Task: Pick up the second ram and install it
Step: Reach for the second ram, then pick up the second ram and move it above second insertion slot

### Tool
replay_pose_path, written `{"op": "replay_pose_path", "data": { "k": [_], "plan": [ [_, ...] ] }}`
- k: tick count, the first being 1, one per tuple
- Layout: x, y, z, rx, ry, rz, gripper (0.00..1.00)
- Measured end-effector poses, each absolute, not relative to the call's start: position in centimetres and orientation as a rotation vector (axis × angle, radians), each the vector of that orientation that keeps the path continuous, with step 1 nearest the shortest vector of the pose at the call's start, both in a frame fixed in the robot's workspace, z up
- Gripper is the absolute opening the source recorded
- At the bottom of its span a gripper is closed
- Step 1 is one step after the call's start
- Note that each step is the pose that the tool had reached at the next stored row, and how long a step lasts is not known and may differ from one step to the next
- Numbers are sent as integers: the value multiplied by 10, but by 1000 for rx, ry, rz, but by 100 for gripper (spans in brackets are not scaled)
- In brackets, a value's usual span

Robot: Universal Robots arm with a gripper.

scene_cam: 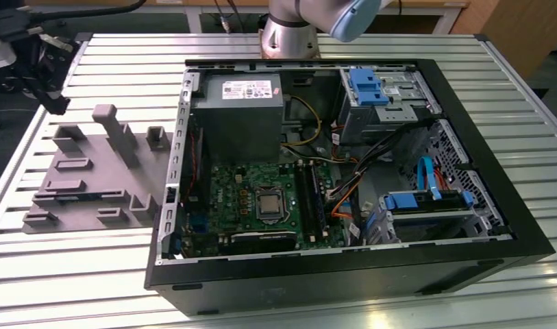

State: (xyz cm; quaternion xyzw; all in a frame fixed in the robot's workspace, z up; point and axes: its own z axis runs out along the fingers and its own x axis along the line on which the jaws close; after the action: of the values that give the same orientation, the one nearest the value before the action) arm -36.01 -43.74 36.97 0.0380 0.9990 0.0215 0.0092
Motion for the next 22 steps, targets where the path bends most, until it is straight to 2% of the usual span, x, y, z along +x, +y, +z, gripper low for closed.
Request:
{"op": "replay_pose_path", "data": {
  "k": [9, 22],
  "plan": [
    [-387, -442, 367, 119, 3121, 67, 11],
    [-388, -442, 367, 119, 3121, 67, 11]
  ]
}}
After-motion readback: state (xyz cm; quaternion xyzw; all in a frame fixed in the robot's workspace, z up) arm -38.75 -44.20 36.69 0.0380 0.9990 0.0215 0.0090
